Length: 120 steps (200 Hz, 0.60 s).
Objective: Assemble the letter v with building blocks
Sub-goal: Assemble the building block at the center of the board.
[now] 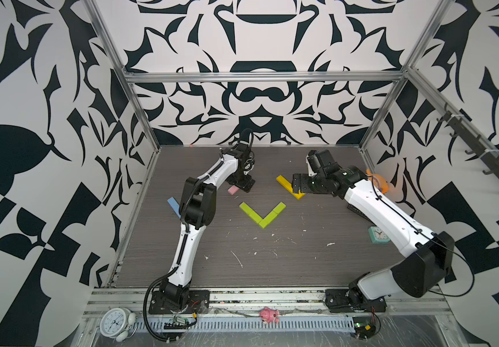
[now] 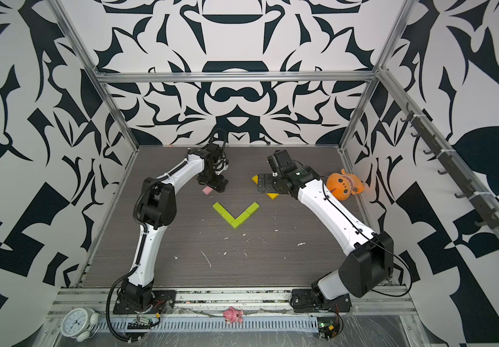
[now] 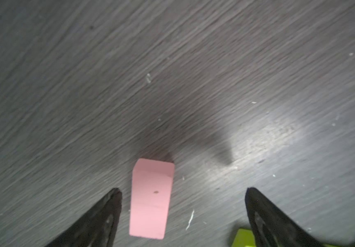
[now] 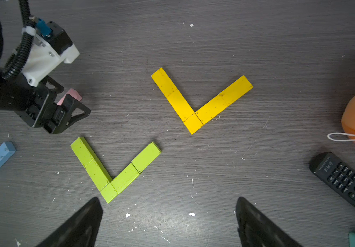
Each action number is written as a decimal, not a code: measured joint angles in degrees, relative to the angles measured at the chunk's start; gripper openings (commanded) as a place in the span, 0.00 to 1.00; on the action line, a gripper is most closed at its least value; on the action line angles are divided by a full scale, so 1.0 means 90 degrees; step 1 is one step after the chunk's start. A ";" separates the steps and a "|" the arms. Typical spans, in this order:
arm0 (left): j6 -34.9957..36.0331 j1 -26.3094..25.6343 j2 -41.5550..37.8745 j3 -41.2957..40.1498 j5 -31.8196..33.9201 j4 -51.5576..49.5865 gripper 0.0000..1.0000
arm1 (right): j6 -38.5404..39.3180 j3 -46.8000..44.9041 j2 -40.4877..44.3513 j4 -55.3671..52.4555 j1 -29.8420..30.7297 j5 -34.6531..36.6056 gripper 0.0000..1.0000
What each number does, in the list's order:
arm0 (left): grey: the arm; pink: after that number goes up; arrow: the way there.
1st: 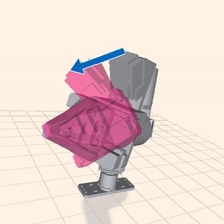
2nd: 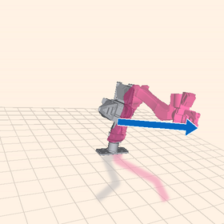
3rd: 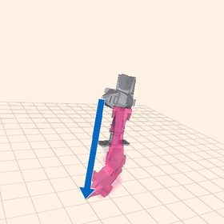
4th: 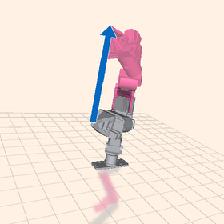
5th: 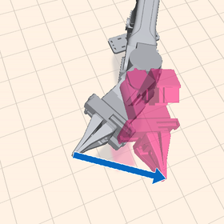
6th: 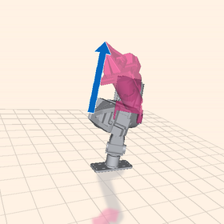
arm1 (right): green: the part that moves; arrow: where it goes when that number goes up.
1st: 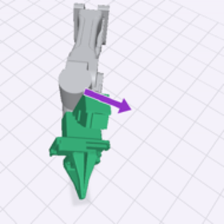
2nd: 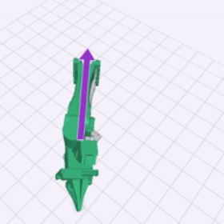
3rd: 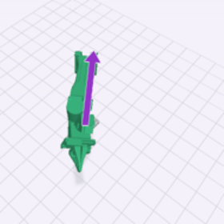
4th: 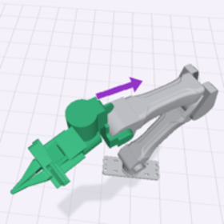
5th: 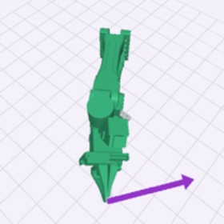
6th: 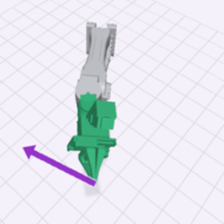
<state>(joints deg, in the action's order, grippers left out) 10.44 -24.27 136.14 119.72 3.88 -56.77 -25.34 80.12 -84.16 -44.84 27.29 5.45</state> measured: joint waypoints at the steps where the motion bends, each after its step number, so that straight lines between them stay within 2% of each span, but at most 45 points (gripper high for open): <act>1: 0.0000 0.0005 -0.0002 -0.0007 0.0002 0.0005 0.94 | 0.0000 0.0000 0.0000 0.0002 -0.0002 -0.0007 0.99; 17: 0.0007 0.0180 -0.0032 -0.0226 0.0010 0.0046 0.93 | -0.0010 -0.0012 0.0000 0.0049 -0.0012 -0.0061 0.99; 38: 0.0017 0.0374 -0.0032 -0.0430 -0.0027 0.0032 0.86 | -0.0029 -0.0039 0.0000 0.0141 -0.0022 -0.0129 0.99; 61: 0.0138 0.0508 -0.0032 -0.0449 -0.0034 0.0012 0.64 | -0.0075 -0.0124 0.0000 0.0214 -0.0022 -0.0187 0.99; 76: 0.0187 0.0495 -0.0049 -0.0500 -0.0022 0.0024 0.55 | -0.0134 -0.0197 0.0000 0.0262 -0.0022 -0.0228 0.99; 100: 0.0316 0.0449 -0.0119 -0.0629 -0.0010 0.0029 0.51 | -0.0189 -0.0291 0.0000 0.0318 -0.0022 -0.0294 0.99; 120: 0.0391 0.0432 -0.0119 -0.0629 0.0002 0.0017 0.52 | -0.0216 -0.0308 0.0002 0.0330 -0.0022 -0.0323 0.99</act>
<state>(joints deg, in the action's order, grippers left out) 13.96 -20.38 135.06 114.06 3.90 -56.62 -27.29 77.34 -84.14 -41.87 27.09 2.55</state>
